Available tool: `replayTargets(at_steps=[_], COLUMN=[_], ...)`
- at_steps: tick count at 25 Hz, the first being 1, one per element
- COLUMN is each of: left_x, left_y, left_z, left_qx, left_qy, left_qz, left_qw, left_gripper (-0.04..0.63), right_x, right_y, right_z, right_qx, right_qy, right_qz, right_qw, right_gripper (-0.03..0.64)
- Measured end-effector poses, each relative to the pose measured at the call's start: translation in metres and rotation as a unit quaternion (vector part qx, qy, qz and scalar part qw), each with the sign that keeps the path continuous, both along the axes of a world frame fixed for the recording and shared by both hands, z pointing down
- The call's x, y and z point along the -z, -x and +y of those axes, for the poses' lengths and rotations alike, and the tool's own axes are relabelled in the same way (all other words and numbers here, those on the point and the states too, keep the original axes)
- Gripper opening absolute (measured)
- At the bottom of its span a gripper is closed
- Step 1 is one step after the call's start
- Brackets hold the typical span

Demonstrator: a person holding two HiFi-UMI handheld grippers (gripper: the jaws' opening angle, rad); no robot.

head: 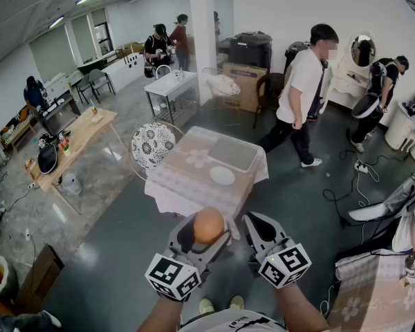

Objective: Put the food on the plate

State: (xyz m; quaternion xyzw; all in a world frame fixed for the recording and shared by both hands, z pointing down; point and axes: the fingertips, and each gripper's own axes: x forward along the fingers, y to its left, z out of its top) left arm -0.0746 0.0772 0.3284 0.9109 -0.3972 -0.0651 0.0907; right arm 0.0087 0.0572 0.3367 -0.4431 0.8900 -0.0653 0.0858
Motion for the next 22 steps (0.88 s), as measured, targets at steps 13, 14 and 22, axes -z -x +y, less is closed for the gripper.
replayTargets(at_steps=[13,14,22], left_x=[-0.006,-0.007,-0.011], left_y=[-0.011,-0.013,-0.031], left_z=[0.004,0.004,-0.009], left_qx=[0.005,0.005,0.003], left_qy=[-0.006,-0.006,0.001], left_qz=[-0.021,-0.023,-0.024], left_qw=[0.9997,0.9997,0.9997], left_gripper=[0.353,0.353,0.353], right_x=[-0.002,-0.003,-0.004], right_y=[-0.005,-0.006,-0.022], right_z=[0.005,0.005,-0.004], right_qx=[0.012,0.011,0.007], right_qy=[-0.001,-0.002,-0.008], right_qz=[-0.015,-0.015,-0.006], right_qw=[1.000,1.000,1.000], right_gripper=[0.015,0.015,0.015])
